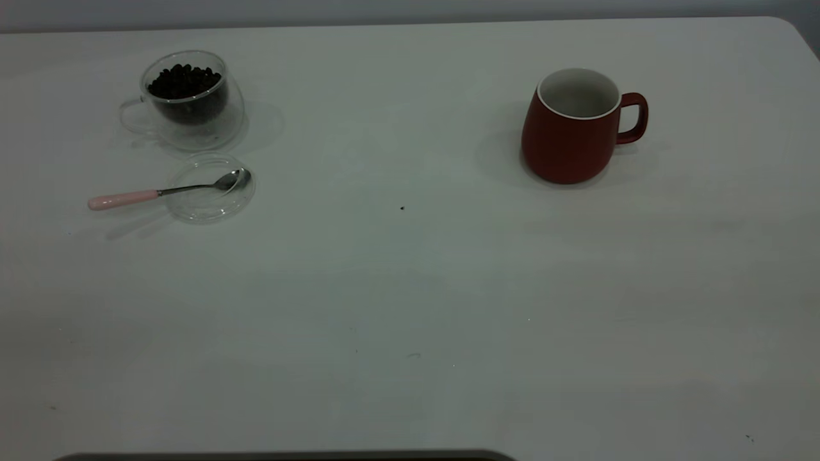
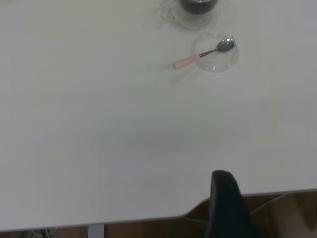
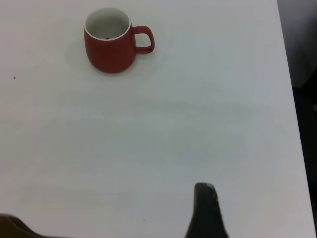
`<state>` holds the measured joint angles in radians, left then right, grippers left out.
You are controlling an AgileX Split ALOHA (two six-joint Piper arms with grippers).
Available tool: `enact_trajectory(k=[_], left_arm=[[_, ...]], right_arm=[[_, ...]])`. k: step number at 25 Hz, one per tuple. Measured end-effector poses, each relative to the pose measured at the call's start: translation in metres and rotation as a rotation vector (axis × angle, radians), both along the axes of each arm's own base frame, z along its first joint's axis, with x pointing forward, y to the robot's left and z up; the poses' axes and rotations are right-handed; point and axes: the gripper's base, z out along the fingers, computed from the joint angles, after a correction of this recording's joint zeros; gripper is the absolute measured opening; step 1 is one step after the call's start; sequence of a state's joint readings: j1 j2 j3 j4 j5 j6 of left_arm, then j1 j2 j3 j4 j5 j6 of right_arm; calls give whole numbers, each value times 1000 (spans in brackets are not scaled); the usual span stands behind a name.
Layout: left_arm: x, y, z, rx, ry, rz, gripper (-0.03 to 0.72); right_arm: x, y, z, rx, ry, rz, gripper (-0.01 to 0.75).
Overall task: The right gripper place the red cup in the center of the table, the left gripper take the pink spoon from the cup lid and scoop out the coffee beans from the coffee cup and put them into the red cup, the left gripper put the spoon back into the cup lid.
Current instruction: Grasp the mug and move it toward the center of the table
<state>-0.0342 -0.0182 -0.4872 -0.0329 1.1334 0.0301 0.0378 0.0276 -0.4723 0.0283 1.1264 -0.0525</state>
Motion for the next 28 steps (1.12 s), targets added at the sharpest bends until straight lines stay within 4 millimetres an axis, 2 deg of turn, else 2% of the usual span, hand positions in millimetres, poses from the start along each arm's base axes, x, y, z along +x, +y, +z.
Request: enact_trajectory(k=[2,5,9,12,14,18,24,27,28], left_arm=[[0,0,0,0,0,0,484],[0,0,0,0,0,0,484],[0,0,0,0,0,0,484],[0,0,0,0,0,0,484],[0,0,0,0,0,0,484],[0,0,0,-3,0,1,484],[0,0,0,-3,0,1,484],[0,0,0,-3,0,1,484],[0,0,0,-3,0,1,484]], right_arm=[[2,1,4,2,1,5,591],[19,3,22,18,69,20,591],[79,7,46,-30,195,75,591],[137,11,48,-107,269,171,591],[179,13,37,-141,350,229,591],[252,17,-1,-233,483,357,591],[337,37,-59,-351,554,557,591],[374,49,-96,-393,595,640,591],[387,51,-114,-410,622,670,591]])
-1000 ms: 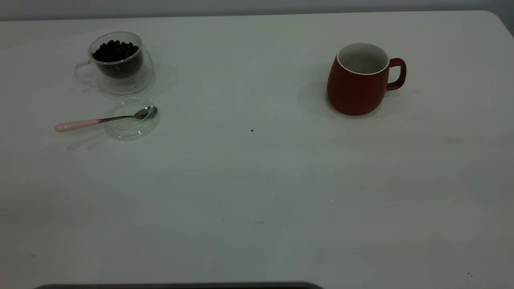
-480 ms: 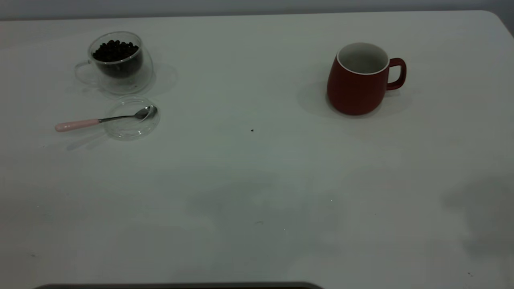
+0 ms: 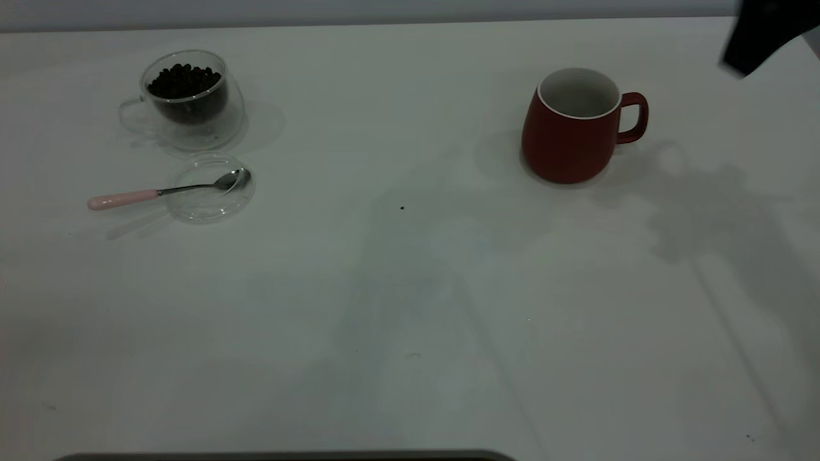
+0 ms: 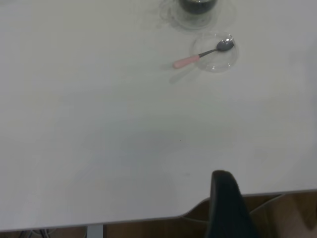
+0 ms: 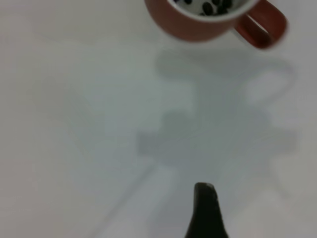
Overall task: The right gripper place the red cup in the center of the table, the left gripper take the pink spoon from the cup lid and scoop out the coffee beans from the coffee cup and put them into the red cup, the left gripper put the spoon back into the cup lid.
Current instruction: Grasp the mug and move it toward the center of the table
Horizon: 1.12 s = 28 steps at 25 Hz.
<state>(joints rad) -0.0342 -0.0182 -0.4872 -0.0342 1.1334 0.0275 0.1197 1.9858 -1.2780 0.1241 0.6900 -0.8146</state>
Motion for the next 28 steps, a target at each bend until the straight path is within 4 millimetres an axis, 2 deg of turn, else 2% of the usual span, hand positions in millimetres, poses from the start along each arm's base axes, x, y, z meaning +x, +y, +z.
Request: enact_trajectory(k=[4,6,12,18,24,28], left_arm=[[0,0,0,0,0,0,484],[0,0,0,0,0,0,484],[0,0,0,0,0,0,484],[0,0,0,0,0,0,484],[0,0,0,0,1,-1,484],[0,0,0,0,1,-1,484]], right_arm=[[32,10,-49,-44,53,126,591],[41,13,-61,-60,47,190,591],[58,17,-75,-96,-68,296,591],[63,19,-89,-142,-138,420,591],[59,45,-104,-179,-156,599,591],[55,66,-108,-182,-176,652,591]])
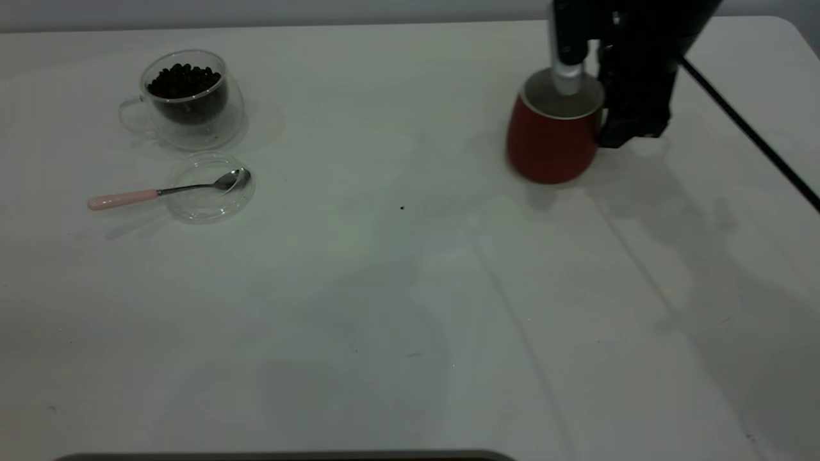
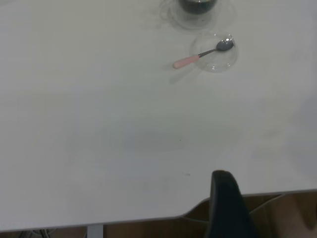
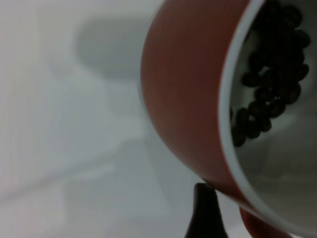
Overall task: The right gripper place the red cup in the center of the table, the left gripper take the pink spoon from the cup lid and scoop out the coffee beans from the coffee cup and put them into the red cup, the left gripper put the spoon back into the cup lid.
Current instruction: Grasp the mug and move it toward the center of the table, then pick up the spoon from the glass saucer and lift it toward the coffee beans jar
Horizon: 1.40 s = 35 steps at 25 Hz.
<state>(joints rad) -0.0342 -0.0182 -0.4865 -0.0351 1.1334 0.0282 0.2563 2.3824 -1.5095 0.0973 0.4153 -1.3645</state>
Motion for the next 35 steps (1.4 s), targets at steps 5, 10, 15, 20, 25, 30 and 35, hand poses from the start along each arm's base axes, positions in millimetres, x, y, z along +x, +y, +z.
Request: enact_trajectory(k=[5,10,15,20,25,30,35], left_arm=[[0,0,0,1,0,-1,484],[0,0,0,1,0,-1,484],[0,0,0,1,0,-1,484],[0,0,0,1,0,-1,484],[0,0,0,1,0,-1,484],[0,0,0,1,0,-1,484],[0,0,0,1,0,-1,484]], right_arm=[[-11,39,0,43,1,40,591],[-27,86,0,175,8,-8,591],[-37,126,5,321,-34,-105,591],[-40,140,9,401,-54,-189,591],[-40,138,45,463,-6,-221,591],[-49,105,136,515,115,-365,591],[-82,55,212,374,217,-610,591]])
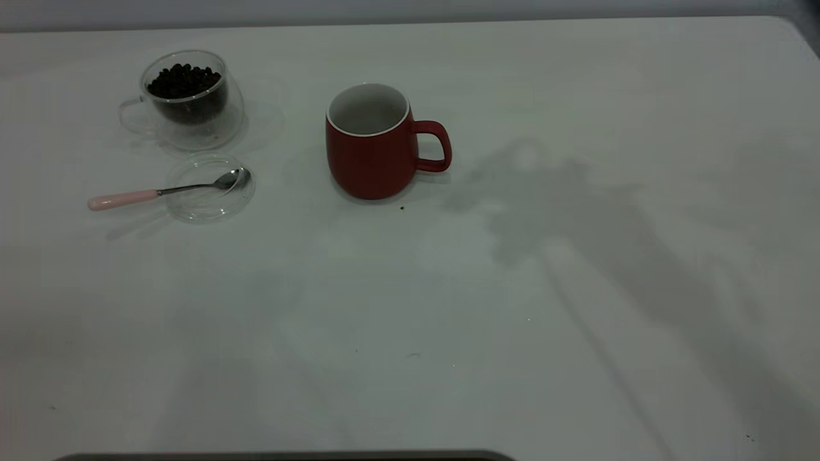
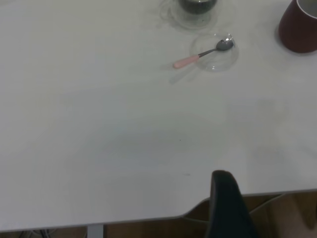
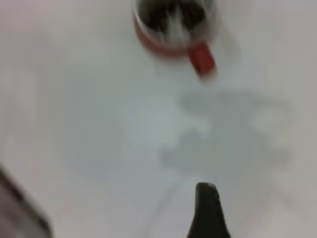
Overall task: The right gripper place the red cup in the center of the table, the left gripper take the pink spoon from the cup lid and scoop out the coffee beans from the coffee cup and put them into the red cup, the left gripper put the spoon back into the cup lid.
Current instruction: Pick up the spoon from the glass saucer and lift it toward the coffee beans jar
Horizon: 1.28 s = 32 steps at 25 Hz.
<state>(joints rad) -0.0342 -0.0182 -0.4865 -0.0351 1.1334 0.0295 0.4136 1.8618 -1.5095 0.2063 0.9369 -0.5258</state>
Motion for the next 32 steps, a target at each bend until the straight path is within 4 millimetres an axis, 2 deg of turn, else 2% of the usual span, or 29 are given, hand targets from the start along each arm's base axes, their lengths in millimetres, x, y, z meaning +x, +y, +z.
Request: enact_trajectory(k=[2,6,10,15,21,24,28,32], left_arm=[[0,0,0,0,0,0,484],[0,0,0,-1,0,1,484],[0,0,0,-2,0,2,484],[0,0,0,-2,0,1,484],[0,0,0,-2,0,1,484],[0,0,0,-2,0,1,484],[0,0,0,-2,0,1,484],[0,0,0,-1,0,1,484]], right_arm=[[-20,-15,28,-48,24,-75,591],[-64,-43,62,-115,40,-193,591],[-109,-66,80,-113,44,-293,591],[-162,-90,88,-72,10,-345,591],[-228,-118,73,-19,-11,-419,591],[-260,-135,67,15,-76,-444,591],[-292,-157,44,79,-178,-556,591],[-316,-166,19,145,-268,-629,591]])
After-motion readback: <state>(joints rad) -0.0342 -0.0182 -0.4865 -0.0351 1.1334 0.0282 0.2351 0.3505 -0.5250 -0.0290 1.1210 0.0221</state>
